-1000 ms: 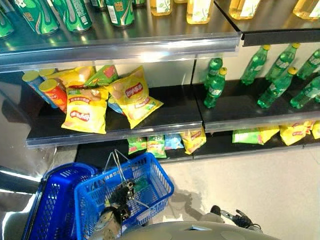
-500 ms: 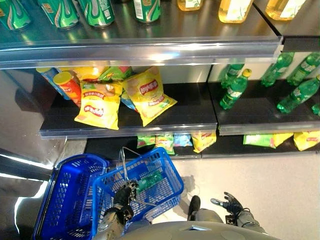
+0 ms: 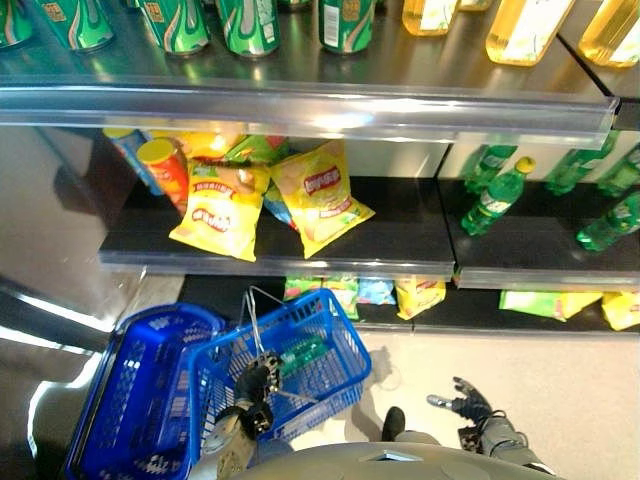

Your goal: Pick up the snacks into the basket

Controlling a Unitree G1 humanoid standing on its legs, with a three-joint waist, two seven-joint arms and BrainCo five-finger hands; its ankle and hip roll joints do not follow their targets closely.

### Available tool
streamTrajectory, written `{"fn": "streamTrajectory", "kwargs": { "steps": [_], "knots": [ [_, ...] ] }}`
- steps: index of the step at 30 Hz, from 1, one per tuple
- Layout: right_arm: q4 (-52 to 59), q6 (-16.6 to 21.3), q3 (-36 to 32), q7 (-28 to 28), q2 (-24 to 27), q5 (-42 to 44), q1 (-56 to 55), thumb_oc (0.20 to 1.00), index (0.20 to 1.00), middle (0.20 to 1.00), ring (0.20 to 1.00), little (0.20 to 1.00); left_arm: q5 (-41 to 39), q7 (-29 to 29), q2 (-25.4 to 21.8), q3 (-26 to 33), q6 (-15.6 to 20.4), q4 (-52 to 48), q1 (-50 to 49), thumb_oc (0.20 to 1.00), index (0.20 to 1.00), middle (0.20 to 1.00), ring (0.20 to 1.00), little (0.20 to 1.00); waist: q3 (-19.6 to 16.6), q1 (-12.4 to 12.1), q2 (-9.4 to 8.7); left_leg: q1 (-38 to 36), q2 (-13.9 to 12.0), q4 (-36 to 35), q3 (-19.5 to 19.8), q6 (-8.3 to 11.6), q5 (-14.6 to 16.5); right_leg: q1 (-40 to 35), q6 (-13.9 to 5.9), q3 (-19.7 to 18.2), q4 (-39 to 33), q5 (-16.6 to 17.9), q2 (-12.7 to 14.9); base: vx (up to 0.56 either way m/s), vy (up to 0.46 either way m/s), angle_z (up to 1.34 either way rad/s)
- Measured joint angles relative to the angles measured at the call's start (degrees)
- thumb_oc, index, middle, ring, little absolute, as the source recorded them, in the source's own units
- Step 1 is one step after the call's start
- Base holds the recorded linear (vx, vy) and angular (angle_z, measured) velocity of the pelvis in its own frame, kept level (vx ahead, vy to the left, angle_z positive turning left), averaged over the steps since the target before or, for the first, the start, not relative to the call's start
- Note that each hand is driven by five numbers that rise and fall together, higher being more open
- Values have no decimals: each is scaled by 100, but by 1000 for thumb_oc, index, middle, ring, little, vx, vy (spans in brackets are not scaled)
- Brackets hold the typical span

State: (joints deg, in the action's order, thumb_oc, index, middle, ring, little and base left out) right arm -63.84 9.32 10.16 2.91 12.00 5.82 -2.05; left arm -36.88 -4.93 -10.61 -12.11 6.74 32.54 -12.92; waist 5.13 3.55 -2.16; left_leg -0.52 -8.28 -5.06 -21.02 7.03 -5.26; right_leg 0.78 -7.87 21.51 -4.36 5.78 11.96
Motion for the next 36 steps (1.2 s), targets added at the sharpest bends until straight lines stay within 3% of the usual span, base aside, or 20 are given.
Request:
{"fn": "streamTrajectory", "kwargs": {
  "steps": [3,7,10,11,13,14,17,20,23,36],
  "knots": [
    [20,1,149,-20,-140,-73,-12,1000,1000,1000,1000,1000,-3,-6,-48,-12,0,1,-40,200,200,200,200,200,-41,-26,-97,-90,220,-2,-113,-121,101,14,-95,31,34,60,212,59,120,-17],
    [155,1,184,-13,-20,-237,132,1000,1000,1000,1000,1000,1,3,-7,-12,3,0,-13,200,200,200,200,200,92,-51,79,-202,251,-25,-257,-195,209,236,-136,41,586,8,336,3,38,-21],
    [396,3,222,7,136,-241,224,1000,1000,1000,1000,1000,8,2,-57,-21,4,-168,-27,200,200,200,200,200,216,-65,172,-201,237,-32,-230,-254,254,816,-342,-160,1463,-143,616,4,-128,-8],
    [501,3,284,8,125,-243,161,1000,1000,1000,1000,1000,9,-3,-180,-4,35,-229,-13,200,200,200,200,200,236,-70,69,-160,276,-36,-251,-256,219,822,-323,-54,1234,-126,814,69,-210,7],
    [508,0,351,8,17,-277,117,1000,1000,1000,1000,1000,23,-6,-377,7,36,-227,-55,200,200,200,200,200,202,-145,-143,-178,305,-35,-253,-175,172,666,-316,135,829,-43,905,49,-111,3],
    [495,0,425,1,-23,-294,120,1000,1000,1000,1000,1000,48,-4,-389,10,39,-170,-53,200,200,200,200,200,206,-154,-198,-192,268,-34,-222,-121,144,588,-246,162,749,165,863,35,-97,13],
    [584,3,494,-33,50,-332,63,1000,1000,1000,1000,1000,136,47,-114,1,33,-79,-71,200,200,200,200,200,256,-134,85,-179,-165,0,-47,95,-11,156,-85,482,199,234,317,62,-143,23],
    [584,6,488,-54,183,-338,15,1000,1000,1000,1000,1000,132,69,166,-2,34,-31,-117,200,200,200,200,200,180,-156,212,-191,-352,1,15,75,-32,-76,6,651,-92,296,47,33,-56,21],
    [605,10,472,-53,251,-337,79,1000,1000,1000,1000,1000,132,79,165,7,34,2,-106,200,200,200,200,200,119,-163,262,-197,-359,2,23,81,-36,-99,-10,672,-91,255,25,11,-5,5],
    [900,52,505,-119,213,-338,-131,1000,1000,1000,1000,1000,238,126,124,48,34,41,-148,200,200,200,200,200,-167,-152,178,-282,-252,-2,58,100,23,-250,-108,689,-74,215,138,14,2,4]
  ]
}}
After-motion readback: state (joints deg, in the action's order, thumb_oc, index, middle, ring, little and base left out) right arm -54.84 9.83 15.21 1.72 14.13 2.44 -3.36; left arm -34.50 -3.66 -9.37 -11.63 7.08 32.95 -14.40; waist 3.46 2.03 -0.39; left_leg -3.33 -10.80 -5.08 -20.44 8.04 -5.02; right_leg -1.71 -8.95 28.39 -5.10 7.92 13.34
